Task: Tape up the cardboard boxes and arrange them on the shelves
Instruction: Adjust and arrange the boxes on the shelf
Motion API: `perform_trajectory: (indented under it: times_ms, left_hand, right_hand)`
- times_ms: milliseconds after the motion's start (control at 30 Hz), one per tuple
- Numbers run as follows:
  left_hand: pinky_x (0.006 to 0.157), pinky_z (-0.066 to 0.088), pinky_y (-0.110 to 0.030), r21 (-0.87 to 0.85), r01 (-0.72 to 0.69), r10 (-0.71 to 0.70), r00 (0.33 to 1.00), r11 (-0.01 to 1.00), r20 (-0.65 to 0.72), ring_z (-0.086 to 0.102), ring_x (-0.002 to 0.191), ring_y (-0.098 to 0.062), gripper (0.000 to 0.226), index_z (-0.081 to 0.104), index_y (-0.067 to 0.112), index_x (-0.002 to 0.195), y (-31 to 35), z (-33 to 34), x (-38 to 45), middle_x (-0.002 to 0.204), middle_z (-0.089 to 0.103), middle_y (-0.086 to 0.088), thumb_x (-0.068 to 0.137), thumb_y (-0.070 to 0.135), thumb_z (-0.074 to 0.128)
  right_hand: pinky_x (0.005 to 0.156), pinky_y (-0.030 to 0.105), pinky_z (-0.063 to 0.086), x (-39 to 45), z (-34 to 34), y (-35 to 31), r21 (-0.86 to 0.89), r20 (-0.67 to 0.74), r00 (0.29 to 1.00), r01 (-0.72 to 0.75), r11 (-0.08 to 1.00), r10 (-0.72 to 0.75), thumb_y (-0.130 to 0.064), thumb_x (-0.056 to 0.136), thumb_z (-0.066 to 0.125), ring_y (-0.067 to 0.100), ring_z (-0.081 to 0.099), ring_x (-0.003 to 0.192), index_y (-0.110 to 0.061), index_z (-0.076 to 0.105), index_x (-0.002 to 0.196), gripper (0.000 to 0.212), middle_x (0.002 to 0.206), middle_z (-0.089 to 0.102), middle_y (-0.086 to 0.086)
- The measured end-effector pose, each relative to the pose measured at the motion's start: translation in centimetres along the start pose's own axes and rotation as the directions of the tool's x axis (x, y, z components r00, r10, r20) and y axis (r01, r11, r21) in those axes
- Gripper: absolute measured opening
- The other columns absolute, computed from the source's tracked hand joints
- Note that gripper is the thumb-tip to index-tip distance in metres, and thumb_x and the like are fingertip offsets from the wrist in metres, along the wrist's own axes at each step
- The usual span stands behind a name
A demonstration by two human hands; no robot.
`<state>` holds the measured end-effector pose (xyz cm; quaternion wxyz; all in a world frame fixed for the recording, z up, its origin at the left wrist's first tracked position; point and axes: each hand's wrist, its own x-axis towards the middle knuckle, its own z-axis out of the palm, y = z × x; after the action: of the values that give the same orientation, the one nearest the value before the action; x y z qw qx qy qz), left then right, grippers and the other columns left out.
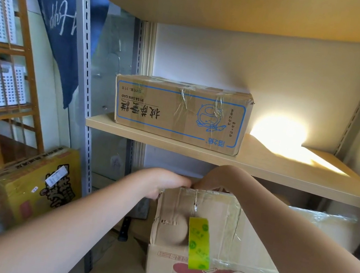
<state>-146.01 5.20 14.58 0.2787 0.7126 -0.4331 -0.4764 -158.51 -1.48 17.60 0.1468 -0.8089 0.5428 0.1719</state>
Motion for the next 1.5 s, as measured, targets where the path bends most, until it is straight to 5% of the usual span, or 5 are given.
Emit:
perform_trajectory:
  times_ms: [200, 433, 633, 1167, 1500]
  left_hand:
    - [0.078, 0.044, -0.028, 0.681, -0.393, 0.665, 0.722, 0.619, -0.188, 0.056, 0.100, -0.016, 0.020, 0.059, 0.018, 0.105, -0.2, 1.4, -0.4, 0.106, 0.059, 0.003, 0.092, 0.031, 0.054]
    - [0.056, 0.036, -0.029, 0.736, -0.425, 0.531, 0.841, 0.526, 0.106, 0.055, 0.065, -0.020, 0.023, 0.065, 0.015, 0.073, 0.7, 1.7, 0.0, 0.069, 0.062, -0.004, 0.084, 0.036, 0.069]
    - [0.071, 0.051, -0.033, 0.744, -0.389, 0.560, 0.828, 0.543, 0.024, 0.060, 0.079, -0.020, 0.017, 0.072, 0.025, 0.080, 0.9, 2.1, 0.1, 0.073, 0.064, 0.004, 0.080, 0.041, 0.076]
    - [0.071, 0.053, -0.031, 0.695, -0.463, 0.665, 0.746, 0.550, -0.029, 0.063, 0.077, -0.016, 0.010, 0.070, 0.030, 0.075, 2.1, 1.1, 8.6, 0.075, 0.069, 0.008, 0.079, 0.035, 0.077]
    - [0.071, 0.049, -0.029, 0.671, -0.498, 0.654, 0.756, 0.550, 0.025, 0.058, 0.072, -0.012, 0.010, 0.072, 0.026, 0.078, 1.9, 0.5, 9.7, 0.069, 0.064, 0.010, 0.082, 0.035, 0.075]
  right_hand:
    - [0.105, 0.030, 0.035, 0.3, 1.3, 0.0, 0.020, -0.178, 0.983, 0.050, 0.999, -0.045, -0.029, 0.106, 0.033, 0.027, 0.047, 0.131, -0.007, 0.044, 0.143, 0.044, 0.144, 0.048, 0.013]
    - [0.083, 0.029, 0.041, 0.5, 2.9, 2.5, 0.307, -0.486, 0.872, 0.234, 0.922, -0.059, -0.017, 0.097, 0.049, 0.033, 0.055, 0.116, -0.004, 0.061, 0.118, 0.027, 0.123, 0.061, 0.016]
    - [0.057, 0.032, 0.035, -4.0, 8.3, 4.4, 0.097, -0.942, 0.331, 0.419, 0.903, -0.052, -0.037, 0.097, 0.046, 0.022, 0.054, 0.073, -0.017, 0.056, 0.084, 0.026, 0.080, 0.058, -0.002]
    - [0.059, 0.008, 0.048, -1.8, 14.8, 2.8, 0.865, -0.491, 0.869, 0.494, 0.091, -0.052, -0.037, 0.100, 0.039, 0.014, 0.069, 0.071, 0.013, 0.068, 0.081, 0.061, 0.075, 0.071, 0.021]
    - [0.053, 0.026, 0.051, -0.5, 18.2, 1.9, 0.975, -0.158, 0.984, 0.143, 0.171, 0.079, -0.052, 0.098, 0.044, 0.024, 0.064, 0.050, -0.001, 0.071, 0.063, 0.068, 0.060, 0.069, 0.019]
